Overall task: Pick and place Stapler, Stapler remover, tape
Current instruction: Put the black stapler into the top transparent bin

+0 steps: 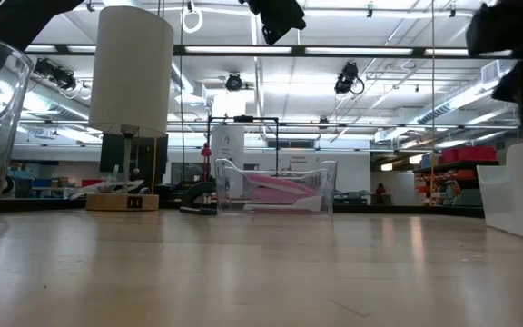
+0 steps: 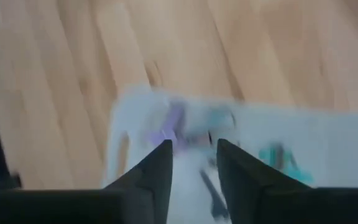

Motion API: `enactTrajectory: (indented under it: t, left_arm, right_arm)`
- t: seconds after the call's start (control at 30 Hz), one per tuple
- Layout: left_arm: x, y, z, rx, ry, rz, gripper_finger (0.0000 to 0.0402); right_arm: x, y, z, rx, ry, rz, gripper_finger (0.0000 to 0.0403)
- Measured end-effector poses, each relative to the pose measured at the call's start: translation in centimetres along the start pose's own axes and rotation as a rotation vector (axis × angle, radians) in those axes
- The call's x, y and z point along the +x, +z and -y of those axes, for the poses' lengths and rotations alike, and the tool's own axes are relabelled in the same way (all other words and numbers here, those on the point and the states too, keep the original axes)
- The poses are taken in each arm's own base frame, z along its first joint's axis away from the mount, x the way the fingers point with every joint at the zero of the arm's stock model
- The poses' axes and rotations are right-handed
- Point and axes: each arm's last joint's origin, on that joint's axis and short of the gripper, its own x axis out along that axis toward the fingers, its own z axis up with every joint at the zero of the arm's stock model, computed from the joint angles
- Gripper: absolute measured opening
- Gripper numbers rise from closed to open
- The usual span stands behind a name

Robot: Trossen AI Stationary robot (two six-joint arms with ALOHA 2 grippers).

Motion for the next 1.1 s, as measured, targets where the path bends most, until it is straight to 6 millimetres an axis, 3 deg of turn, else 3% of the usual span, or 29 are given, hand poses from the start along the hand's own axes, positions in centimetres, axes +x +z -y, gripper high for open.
enactTrajectory:
  t: [0.3,0.53,0.83,0.93,1.1]
  left_arm:
    - [-0.2,0.2,0.2,0.005,0.002,0.016,0.0085]
    - [-0.5,0.4,0.5,0.013,0.003,0.028,0.0085]
    - [-0.5,0.7,0.7,0.005,0.004,0.049,0.0085]
    - [-0.4,0.7,0.9,0.008,0.000,0.048,0.0085]
    - [-0.2,0.9,1.2,0.016,-0.006,0.049,0.0085]
  right_arm:
    - [-1.1,2.3,-0.9,-0.054,-0.065,0.362,0.0007]
    - [-3.3,3.7,-0.9,-0.069,-0.065,0.648,0.0003]
    - [-6.7,4.1,1.4,-0.080,-0.081,0.901,0.0001]
    - [-6.9,3.9,2.1,-0.104,-0.007,0.975,0.0001]
    - [-4.8,3.1,3.1,-0.128,0.105,1.061,0.0000]
